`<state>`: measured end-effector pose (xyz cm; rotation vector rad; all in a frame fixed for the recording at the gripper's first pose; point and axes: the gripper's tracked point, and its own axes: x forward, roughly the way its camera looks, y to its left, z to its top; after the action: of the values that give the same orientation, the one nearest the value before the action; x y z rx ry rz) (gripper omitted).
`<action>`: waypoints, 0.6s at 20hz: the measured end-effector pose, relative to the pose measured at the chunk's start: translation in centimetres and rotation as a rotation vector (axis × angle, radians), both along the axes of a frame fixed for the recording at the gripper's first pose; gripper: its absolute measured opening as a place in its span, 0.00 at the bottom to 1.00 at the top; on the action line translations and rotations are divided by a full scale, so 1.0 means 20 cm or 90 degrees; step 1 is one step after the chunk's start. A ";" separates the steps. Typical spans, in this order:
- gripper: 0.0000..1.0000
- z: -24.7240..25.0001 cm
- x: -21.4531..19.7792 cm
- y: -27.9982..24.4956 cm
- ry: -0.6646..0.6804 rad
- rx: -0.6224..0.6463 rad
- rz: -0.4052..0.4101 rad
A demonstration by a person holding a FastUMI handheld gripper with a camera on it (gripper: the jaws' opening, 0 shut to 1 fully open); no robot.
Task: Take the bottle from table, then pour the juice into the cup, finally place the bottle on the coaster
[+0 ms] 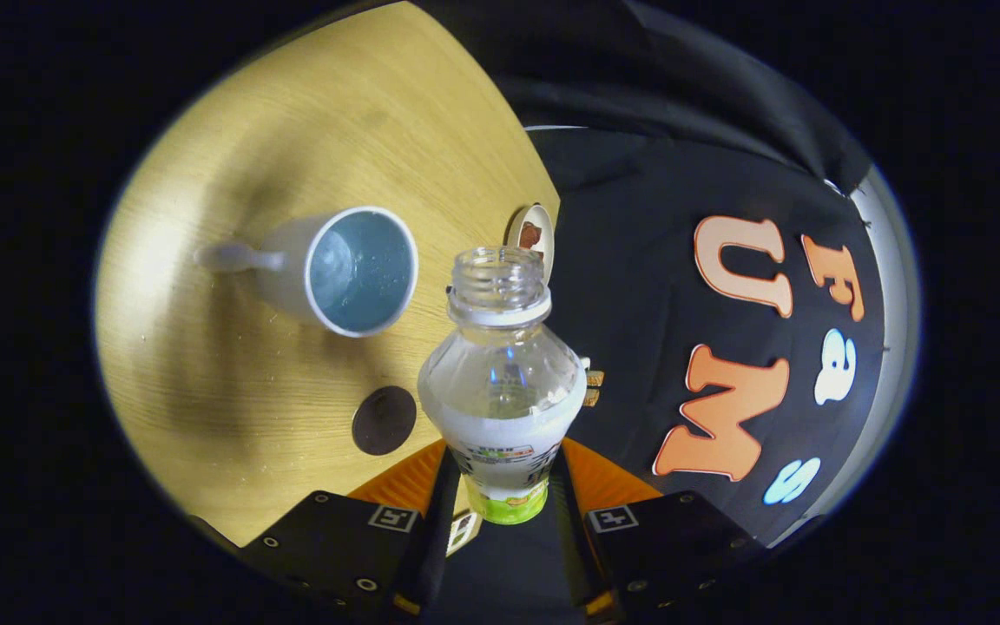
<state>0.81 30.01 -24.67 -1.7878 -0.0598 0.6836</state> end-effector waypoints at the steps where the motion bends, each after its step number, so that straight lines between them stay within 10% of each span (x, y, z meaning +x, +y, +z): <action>1: 0.57 0.02 -0.01 -0.01 0.013 0.031 -0.009; 12: 0.57 0.20 0.10 -0.10 0.259 0.434 -0.192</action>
<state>2.76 27.98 -20.67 -0.9598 0.2243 0.6878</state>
